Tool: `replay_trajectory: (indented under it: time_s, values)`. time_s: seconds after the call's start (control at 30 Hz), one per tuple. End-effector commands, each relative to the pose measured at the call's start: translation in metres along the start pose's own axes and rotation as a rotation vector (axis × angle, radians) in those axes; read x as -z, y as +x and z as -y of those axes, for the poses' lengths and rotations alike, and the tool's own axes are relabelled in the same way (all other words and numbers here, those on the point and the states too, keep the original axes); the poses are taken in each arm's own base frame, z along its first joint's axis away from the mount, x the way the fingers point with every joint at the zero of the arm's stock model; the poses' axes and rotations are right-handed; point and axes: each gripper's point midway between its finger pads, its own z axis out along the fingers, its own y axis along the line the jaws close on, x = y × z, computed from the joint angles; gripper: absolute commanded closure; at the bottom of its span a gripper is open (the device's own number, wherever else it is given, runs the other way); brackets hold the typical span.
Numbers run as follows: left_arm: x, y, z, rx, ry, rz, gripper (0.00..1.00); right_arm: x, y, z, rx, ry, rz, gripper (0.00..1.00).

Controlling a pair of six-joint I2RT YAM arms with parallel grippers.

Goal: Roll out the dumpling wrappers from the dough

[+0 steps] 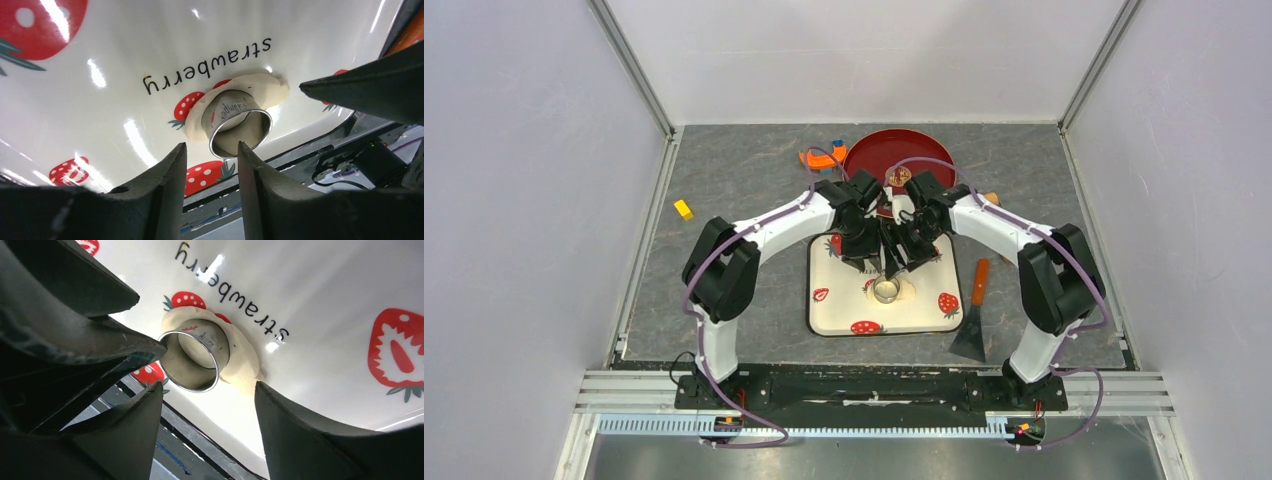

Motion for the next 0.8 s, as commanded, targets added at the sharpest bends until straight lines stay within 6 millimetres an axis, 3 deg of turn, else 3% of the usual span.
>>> replay_trajectory:
  time_s: [0.0,0.23,0.4,0.6,0.77]
  values:
    - [0.041,-0.021,0.03,-0.011,0.125,0.117,0.52,0.017,-0.017,-0.019,0.029,-0.052,0.056,0.29]
    - [0.059,-0.02,-0.002,0.182,0.273,0.153,0.49,0.027,-0.014,-0.005,-0.011,-0.068,0.132,0.18]
    - [0.066,-0.009,-0.062,0.338,0.334,0.179,0.49,0.029,-0.002,0.02,-0.067,-0.067,0.146,0.16]
    - [0.067,0.022,-0.134,0.463,0.304,0.188,0.47,0.028,0.021,0.054,-0.148,-0.037,0.135,0.14]
    - [0.057,0.039,-0.154,0.464,0.265,0.148,0.45,0.023,0.037,0.066,-0.207,-0.051,0.117,0.15]
